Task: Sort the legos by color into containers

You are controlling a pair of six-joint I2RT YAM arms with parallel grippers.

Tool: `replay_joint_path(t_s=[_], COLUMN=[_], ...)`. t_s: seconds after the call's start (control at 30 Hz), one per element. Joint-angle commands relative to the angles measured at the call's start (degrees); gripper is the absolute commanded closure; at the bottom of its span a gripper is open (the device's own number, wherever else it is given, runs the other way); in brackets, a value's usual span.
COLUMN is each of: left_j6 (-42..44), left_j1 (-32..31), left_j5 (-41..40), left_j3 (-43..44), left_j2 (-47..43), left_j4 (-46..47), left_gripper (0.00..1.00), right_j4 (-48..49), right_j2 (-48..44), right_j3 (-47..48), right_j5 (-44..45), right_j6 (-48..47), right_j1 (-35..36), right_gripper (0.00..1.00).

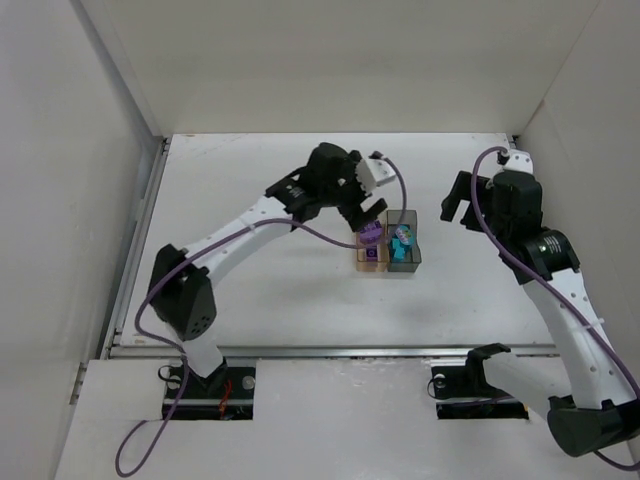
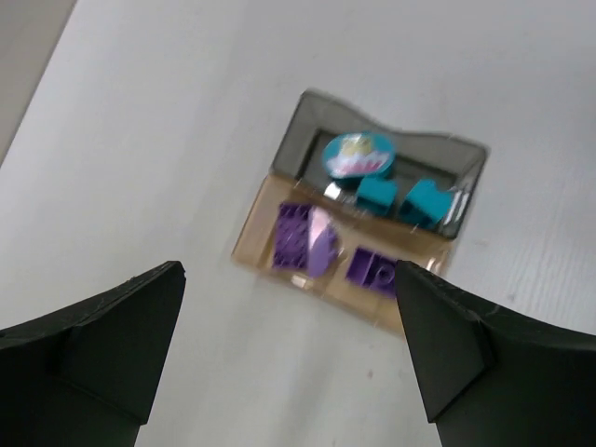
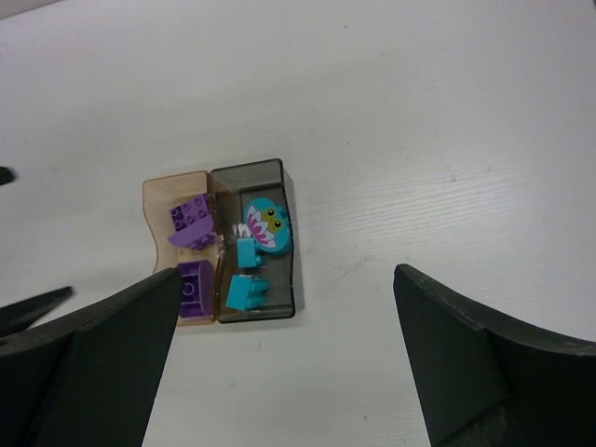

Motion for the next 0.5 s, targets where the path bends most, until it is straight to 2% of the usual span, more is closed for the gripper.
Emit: replay_joint_path(t_s=[0.0,0.13,0.37,0.47], left_j6=[1.99,2.08,-6.61,-12.05], left_j1=[4.58,14.14,29.08,33.14], left_j5=[-10.01,-18.71,-31.91,-36.22], left_j3=[-7.51,-16.91,-21.22,-23.43], left_j2=[-6.99,-13.05,-17.8,-20.62], left_j4=[-4.16,-3.63,-3.29,-1.61], left_gripper=[0.06,0.06,0.06,0.05], right_j4=[0.83,0.83,5.31,6.11], right_j2=[0.89,4.67,8.55,9.59], right_j3=[3.37,2.76,-1.63,-2.16], right_j5=[3.73,5.22,2.14,2.14], right_j6=[0.84,0.31,4.17,5.4], right_j1=[0.06,0.06,-0.46,-0.46], right_gripper=[0.0,0.0,0.0,0.0])
